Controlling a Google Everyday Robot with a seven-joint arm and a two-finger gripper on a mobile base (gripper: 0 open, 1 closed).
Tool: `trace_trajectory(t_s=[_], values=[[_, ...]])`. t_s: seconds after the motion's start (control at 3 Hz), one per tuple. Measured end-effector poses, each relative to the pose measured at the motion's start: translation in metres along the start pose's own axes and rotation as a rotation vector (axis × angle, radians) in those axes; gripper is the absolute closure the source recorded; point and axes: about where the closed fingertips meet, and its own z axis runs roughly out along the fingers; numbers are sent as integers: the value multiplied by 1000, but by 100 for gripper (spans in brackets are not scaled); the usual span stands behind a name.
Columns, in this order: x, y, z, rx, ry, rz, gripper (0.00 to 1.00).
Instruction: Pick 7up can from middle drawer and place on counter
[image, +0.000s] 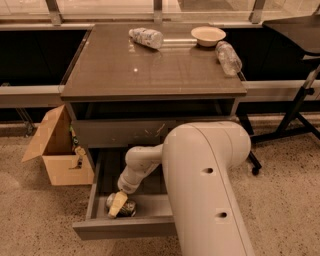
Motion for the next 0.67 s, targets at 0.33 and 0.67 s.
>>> trace_trajectory(t_s=[0.33,0.67], values=[[-1,0,-2,0,0,0,27],[-1,-1,-1,3,0,-3,50]])
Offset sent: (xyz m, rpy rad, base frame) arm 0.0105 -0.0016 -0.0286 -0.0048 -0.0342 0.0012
